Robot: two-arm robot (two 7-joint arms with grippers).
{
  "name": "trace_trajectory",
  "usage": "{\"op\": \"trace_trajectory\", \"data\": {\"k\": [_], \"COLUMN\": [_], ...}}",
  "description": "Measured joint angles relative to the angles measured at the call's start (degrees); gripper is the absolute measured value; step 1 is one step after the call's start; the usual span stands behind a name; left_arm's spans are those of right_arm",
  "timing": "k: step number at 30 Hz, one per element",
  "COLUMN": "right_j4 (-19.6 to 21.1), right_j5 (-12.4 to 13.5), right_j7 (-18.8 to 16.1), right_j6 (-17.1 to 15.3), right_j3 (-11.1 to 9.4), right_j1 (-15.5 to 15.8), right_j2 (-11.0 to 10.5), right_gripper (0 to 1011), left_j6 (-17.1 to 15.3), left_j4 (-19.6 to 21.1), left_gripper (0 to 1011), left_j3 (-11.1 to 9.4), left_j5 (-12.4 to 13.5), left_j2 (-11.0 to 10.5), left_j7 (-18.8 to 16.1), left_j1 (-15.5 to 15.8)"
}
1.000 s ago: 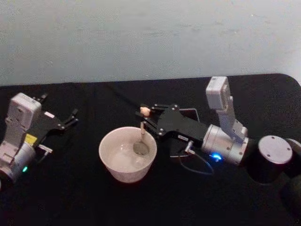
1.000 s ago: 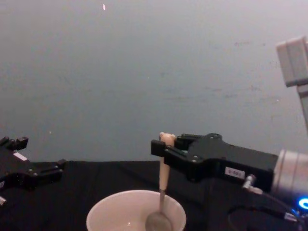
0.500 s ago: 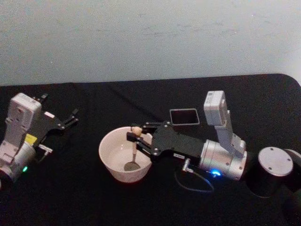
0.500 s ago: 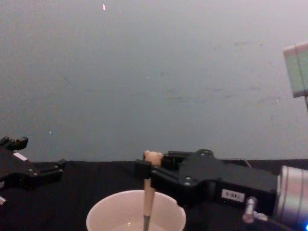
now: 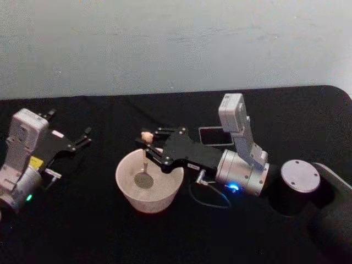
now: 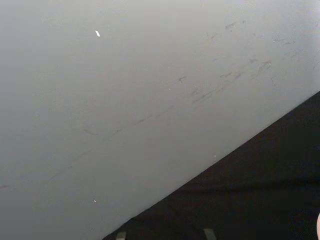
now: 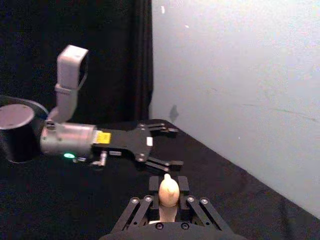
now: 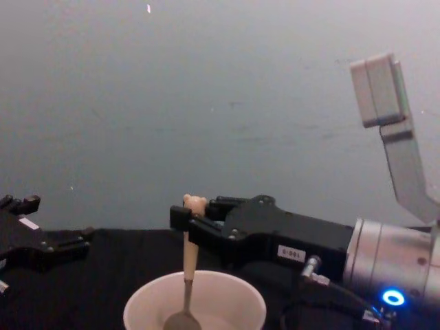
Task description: Pick up the stirring spoon with one hand, stir inside the cup, then place it back in its original position.
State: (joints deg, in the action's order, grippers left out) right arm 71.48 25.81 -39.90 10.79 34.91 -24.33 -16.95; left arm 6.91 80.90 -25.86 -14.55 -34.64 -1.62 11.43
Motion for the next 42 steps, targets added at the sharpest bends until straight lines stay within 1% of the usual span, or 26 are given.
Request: {"op": "trace_trajectory", "data": {"k": [2, 6, 11, 16, 23, 29, 33, 38, 42], "right_j4": [-1.13, -1.73, -1.59, -0.78, 0.78, 2.63, 4.73, 5.64, 5.04], "right_j5": [-0.39, -0.65, -0.70, -0.71, -1.21, -1.23, -0.56, 0.12, 0.23], "right_j7": [0.35, 0.61, 0.84, 1.02, 0.95, -0.07, -1.28, -2.11, -2.15], "right_j6": [0.27, 0.39, 0.43, 0.43, 0.59, 0.24, -0.35, -0.68, -0.52], "right_j3": [-0.27, -0.69, -1.34, -1.91, -2.40, -2.40, -1.96, -1.10, -0.39], "right_j1": [-0.59, -0.81, -0.60, -0.09, 1.13, 2.35, 3.49, 3.85, 3.36], "right_j2": [0.35, 0.39, 0.09, -0.59, -2.31, -3.87, -4.81, -4.72, -3.70], "right_gripper": [213, 213, 213, 213, 213, 213, 213, 213, 213], "left_j6": [0.00, 0.00, 0.00, 0.00, 0.00, 0.00, 0.00, 0.00, 0.00], "left_j4": [0.00, 0.00, 0.00, 0.00, 0.00, 0.00, 0.00, 0.00, 0.00], "left_gripper": [1001, 1001, 1001, 1001, 1002, 1001, 1001, 1001, 1001], "left_j3": [0.00, 0.00, 0.00, 0.00, 0.00, 0.00, 0.00, 0.00, 0.00], "left_j5": [0.00, 0.00, 0.00, 0.00, 0.00, 0.00, 0.00, 0.00, 0.00], "left_j2": [0.00, 0.00, 0.00, 0.00, 0.00, 0.00, 0.00, 0.00, 0.00], "left_j7": [0.00, 0.00, 0.00, 0.00, 0.00, 0.00, 0.00, 0.00, 0.00], "left_j1": [0.00, 0.00, 0.00, 0.00, 0.00, 0.00, 0.00, 0.00, 0.00]}}
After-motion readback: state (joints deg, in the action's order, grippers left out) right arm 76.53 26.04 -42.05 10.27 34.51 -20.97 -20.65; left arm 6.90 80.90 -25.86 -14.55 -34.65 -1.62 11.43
